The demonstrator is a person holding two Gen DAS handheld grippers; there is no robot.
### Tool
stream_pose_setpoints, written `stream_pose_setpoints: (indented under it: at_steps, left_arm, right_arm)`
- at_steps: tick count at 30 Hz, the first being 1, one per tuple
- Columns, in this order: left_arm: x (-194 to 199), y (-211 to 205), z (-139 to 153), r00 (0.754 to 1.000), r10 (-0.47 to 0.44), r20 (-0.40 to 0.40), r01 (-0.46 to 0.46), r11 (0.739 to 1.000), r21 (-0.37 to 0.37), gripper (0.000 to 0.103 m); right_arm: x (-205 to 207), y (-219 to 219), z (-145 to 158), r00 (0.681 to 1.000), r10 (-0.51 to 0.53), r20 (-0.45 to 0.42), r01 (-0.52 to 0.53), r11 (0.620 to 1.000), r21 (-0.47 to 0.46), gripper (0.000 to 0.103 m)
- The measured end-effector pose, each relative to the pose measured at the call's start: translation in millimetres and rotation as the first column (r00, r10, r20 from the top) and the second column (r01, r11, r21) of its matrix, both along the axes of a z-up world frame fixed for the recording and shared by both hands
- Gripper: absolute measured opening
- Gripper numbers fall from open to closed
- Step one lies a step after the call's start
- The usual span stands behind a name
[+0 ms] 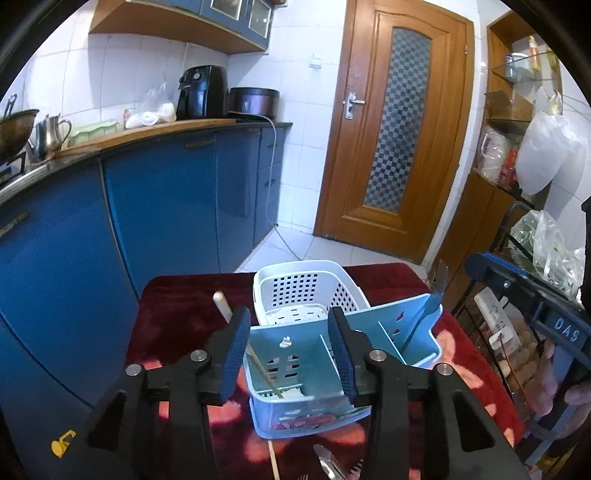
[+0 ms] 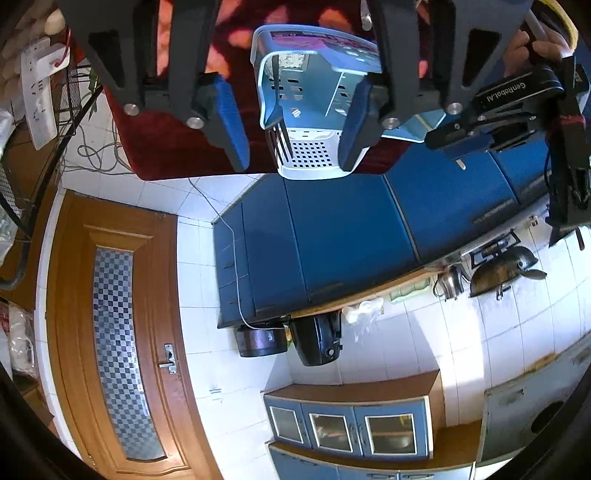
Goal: Organize utensils
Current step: 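Open both tools inside the blue box and withdraw them toward the utensils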
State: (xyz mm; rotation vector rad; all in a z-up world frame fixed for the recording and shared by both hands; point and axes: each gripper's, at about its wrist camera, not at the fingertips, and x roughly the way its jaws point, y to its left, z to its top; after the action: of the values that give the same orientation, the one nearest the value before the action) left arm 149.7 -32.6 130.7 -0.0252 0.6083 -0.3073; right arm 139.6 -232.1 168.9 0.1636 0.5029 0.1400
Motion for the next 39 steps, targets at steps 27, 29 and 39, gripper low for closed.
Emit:
stream_pose_setpoints:
  at_steps: [27,29,39]
  left_arm:
    - [-63.6,22.7,-47.2,0.99,0.039,-0.139,-0.035,0.999,0.031,0.06]
    - [-66.0,24.9,-55.6,0.986,0.046,-0.161,-0.042,0.999,0.032,0.06]
    - [-71.6,30.2,-96.1,0.964,0.062,-0.259,-0.052,0.998,0.045,0.06]
  right_arm:
    - [-63.9,-6.8,-85.4,0.963,-0.02,-0.27,0.043,0.996,0.08,0.071]
    - [-67.0,-5.9,-93.5,0.957,-0.023,-0.289,0.047,0.996,0.076,0.071]
    - [-77.7,6.0,-127.3,0.926,-0.009,-0.378,0.029,0.998,0.047,0.071]
